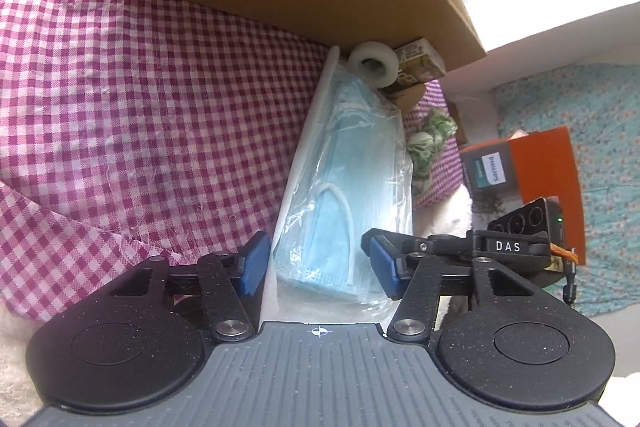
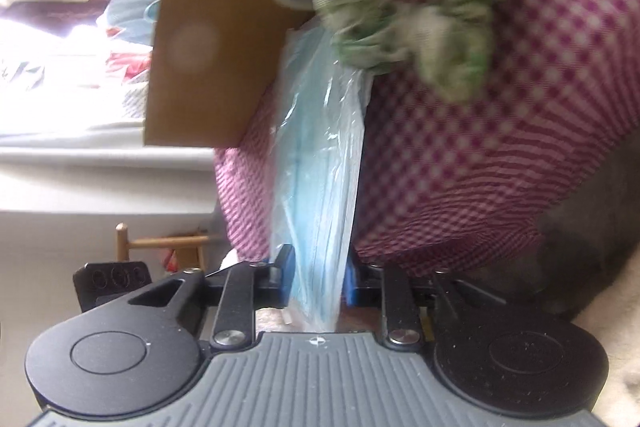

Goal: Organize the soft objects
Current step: 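Lift the face-mask pack upright with the right gripper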

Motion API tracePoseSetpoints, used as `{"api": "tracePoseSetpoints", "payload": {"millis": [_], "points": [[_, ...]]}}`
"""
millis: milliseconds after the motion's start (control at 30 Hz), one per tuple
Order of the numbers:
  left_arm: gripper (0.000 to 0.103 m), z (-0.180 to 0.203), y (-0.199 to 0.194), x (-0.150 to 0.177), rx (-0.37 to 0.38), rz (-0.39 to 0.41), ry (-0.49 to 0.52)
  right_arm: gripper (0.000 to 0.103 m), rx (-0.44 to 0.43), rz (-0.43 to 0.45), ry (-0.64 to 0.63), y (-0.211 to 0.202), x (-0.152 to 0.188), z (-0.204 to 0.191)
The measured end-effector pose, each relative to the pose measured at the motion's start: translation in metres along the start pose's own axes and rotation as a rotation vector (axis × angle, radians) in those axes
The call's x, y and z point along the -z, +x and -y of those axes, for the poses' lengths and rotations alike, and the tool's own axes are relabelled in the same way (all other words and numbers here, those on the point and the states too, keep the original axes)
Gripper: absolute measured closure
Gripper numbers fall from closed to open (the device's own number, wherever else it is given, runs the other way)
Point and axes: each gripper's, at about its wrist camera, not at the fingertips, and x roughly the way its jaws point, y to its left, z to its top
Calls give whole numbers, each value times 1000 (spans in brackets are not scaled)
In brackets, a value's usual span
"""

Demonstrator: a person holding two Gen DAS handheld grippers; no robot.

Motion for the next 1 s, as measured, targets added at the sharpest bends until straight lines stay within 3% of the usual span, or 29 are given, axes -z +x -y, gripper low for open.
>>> {"api": "tracePoseSetpoints", "payload": {"millis": [233, 500, 633, 1000], "points": [[52, 0, -22, 12, 6, 44, -9, 85, -31, -54, -59, 18, 1, -20], [55, -2, -46, 27, -4, 84, -6, 87, -9, -65, -185, 33, 4, -57], [57, -4, -39, 33, 4, 66, -20, 87, 26, -47, -214, 35, 0, -60], [57, 26, -39, 39, -22, 84, 90, 89, 78, 24, -413, 21, 19, -94]]}}
